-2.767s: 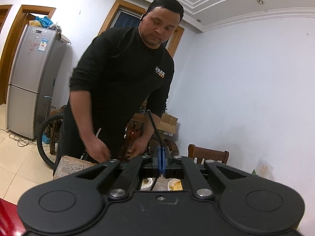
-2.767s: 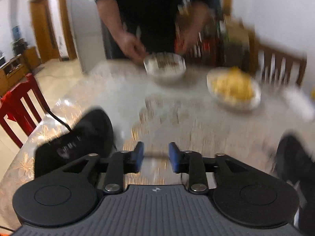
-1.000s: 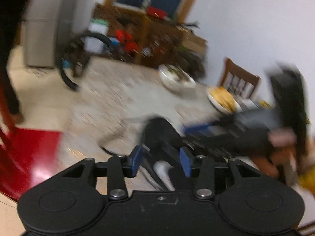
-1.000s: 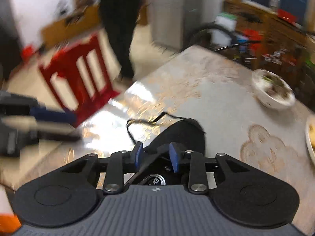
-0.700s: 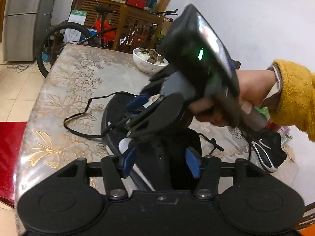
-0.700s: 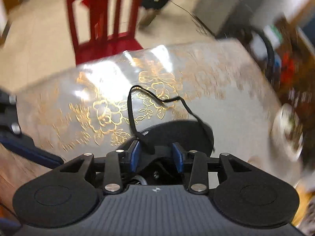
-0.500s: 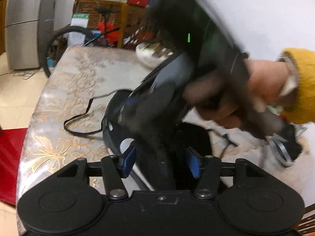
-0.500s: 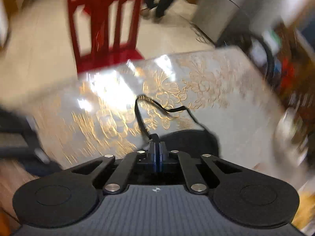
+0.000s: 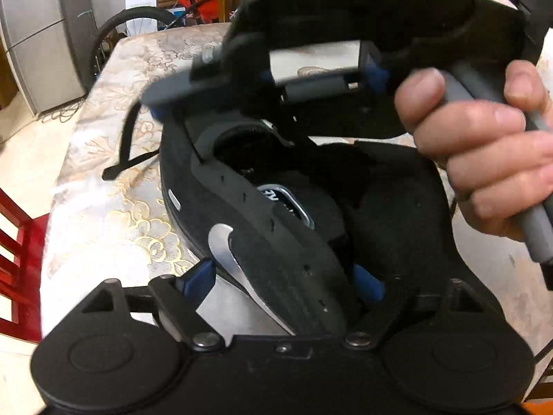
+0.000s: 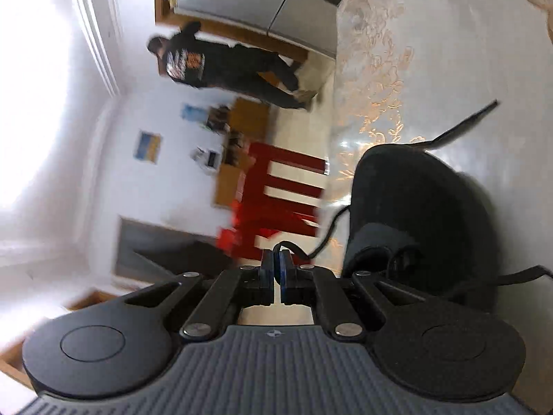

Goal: Lace up shoes with both hands

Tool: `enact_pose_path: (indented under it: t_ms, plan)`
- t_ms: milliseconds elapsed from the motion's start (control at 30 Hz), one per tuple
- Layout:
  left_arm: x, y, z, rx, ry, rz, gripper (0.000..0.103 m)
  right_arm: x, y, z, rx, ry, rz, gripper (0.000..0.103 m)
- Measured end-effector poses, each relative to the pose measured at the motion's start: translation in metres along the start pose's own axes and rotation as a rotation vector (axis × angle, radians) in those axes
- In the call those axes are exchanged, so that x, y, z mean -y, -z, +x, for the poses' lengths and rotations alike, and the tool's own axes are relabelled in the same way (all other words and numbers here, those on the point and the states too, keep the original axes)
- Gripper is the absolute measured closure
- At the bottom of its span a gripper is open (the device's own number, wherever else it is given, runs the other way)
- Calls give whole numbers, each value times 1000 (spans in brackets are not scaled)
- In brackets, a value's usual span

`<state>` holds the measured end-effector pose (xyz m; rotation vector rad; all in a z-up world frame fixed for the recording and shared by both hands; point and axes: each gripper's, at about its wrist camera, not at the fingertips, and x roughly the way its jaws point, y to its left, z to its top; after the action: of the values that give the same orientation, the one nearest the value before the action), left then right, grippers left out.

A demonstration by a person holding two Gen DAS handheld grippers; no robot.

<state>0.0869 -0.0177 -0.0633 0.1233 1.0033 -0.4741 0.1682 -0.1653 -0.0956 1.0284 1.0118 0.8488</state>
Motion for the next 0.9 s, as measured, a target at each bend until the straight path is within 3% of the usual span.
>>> enact_pose_path:
  t_ms: [167,233,300,367,400,500,633,700,767,800,867,900]
  plan:
    - [3,2,2,-18,2,9,19,-11,2,-6,5,-144,22,101]
    - [-1,4,2,-29,22,-12,24,-24,-1,-12,12,-143,3,98]
    - [-6,8,-5,-21,47,-35,26,-46,-1,-23,51,9,-118,86]
    - [-15,14,-17,12,77,-73,26,-64,7,-47,127,156,-222,47]
    - [-21,17,-23,27,94,-95,26,-70,13,-62,179,210,-263,44]
    - [-33,23,-28,37,157,-144,25,-63,38,-109,303,378,-295,45]
    - [-25,19,-23,5,204,-138,24,-18,74,-120,236,619,-219,56]
    - [-19,18,-20,-18,211,-123,16,-4,90,-110,174,631,-202,59]
    - [-9,18,-13,-23,166,-60,14,-4,106,-101,171,632,-220,68]
    - [-5,20,-13,-28,161,-45,14,-5,112,-98,167,626,-225,74]
    - [-1,25,-11,-50,175,-46,14,-12,121,-97,130,595,-257,97]
    - [0,28,-11,-66,187,-52,17,-16,126,-95,102,592,-290,100]
